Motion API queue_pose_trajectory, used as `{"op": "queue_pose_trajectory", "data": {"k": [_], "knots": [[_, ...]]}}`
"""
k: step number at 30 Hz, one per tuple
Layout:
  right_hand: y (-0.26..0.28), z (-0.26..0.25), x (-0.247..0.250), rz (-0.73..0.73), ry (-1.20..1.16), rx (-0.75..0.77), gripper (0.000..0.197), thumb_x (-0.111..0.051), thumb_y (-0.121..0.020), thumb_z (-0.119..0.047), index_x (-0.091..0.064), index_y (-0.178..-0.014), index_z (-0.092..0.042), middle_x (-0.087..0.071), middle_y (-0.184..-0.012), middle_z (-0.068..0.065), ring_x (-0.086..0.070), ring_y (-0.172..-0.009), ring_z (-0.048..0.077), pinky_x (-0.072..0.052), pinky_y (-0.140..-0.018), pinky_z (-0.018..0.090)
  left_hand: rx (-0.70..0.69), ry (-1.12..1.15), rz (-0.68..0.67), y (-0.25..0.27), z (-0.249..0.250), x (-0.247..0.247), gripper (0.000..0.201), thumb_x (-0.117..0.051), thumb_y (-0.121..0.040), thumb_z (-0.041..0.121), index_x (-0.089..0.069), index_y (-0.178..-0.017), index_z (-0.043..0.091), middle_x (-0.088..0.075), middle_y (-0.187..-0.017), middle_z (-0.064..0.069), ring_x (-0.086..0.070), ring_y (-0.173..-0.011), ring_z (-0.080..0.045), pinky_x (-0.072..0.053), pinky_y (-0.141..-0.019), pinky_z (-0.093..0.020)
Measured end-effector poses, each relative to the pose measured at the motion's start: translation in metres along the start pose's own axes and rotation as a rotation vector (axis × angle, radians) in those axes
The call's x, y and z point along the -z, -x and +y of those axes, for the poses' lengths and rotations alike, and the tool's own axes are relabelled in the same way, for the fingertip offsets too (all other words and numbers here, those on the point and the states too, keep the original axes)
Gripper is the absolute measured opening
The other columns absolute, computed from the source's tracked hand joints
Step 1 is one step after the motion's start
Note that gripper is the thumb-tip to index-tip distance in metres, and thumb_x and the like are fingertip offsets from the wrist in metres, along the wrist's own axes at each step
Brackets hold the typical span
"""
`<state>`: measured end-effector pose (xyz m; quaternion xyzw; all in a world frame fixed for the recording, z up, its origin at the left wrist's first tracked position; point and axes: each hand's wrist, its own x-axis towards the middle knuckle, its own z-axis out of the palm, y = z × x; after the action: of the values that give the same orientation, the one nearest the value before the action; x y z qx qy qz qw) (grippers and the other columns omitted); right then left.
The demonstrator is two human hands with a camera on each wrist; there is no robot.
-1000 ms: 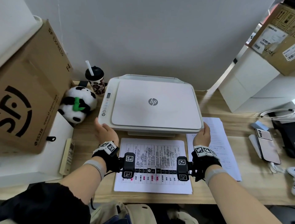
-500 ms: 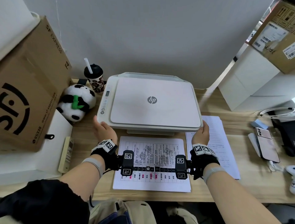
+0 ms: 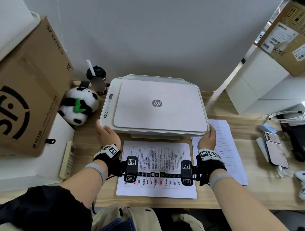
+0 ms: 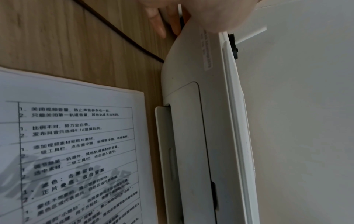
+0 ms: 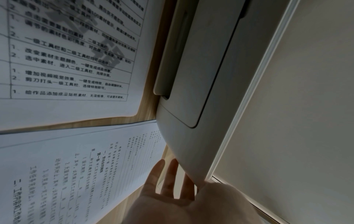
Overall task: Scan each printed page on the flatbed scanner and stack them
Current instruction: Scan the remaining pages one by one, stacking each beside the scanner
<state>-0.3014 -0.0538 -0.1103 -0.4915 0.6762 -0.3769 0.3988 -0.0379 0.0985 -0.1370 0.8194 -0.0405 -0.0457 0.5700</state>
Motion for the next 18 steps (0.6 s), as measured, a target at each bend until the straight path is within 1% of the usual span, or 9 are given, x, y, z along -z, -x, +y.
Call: {"op": "queue_pose_trajectory", "data": {"k": [4,8,11,18], "knots": [[-0.0003,0.0003,-0.0002,0.001,0.002,0.001,0.04,-0.028,-0.102,-0.014,-0.044,-0.138,-0.017,-0.054,-0.133,0.011,-0.05,-0.12,0.031,-0.037,-0.096,0.031,0.003,-0.001,-0.006,0.0027,0.0034,0.0018,0.045,-0.03,-0.099,0.01,-0.032,-0.144,0.011,-0.046,-0.139,-0.019,-0.045,-0.124,-0.036,-0.036,-0.098,-0.036],[-0.0007,0.0013,-0.0002,-0.001,0.0,-0.002,0.04,-0.027,-0.102,-0.014,-0.045,-0.138,-0.018,-0.055,-0.132,0.011,-0.05,-0.119,0.031,-0.038,-0.096,0.032,0.003,-0.002,0.006,0.0035,0.0052,0.0027,0.045,-0.031,-0.099,0.01,-0.033,-0.144,0.01,-0.047,-0.138,-0.02,-0.046,-0.122,-0.037,-0.037,-0.096,-0.037],[-0.0007,0.0009,0.0001,-0.003,0.004,-0.005,0.04,-0.027,-0.102,-0.014,-0.044,-0.139,-0.018,-0.055,-0.132,0.012,-0.05,-0.119,0.032,-0.038,-0.096,0.032,0.008,-0.011,0.005,0.0047,0.0069,0.0032,0.045,-0.031,-0.099,0.009,-0.033,-0.144,0.01,-0.047,-0.138,-0.02,-0.046,-0.122,-0.037,-0.036,-0.095,-0.035],[-0.0005,0.0002,0.0004,-0.002,0.003,-0.005,0.041,-0.027,-0.102,-0.013,-0.044,-0.138,-0.017,-0.054,-0.134,0.011,-0.049,-0.12,0.031,-0.037,-0.097,0.032,-0.005,-0.006,0.004,0.004,0.0063,0.003,0.045,-0.031,-0.099,0.009,-0.033,-0.144,0.008,-0.046,-0.139,-0.02,-0.045,-0.124,-0.036,-0.035,-0.098,-0.035]]}}
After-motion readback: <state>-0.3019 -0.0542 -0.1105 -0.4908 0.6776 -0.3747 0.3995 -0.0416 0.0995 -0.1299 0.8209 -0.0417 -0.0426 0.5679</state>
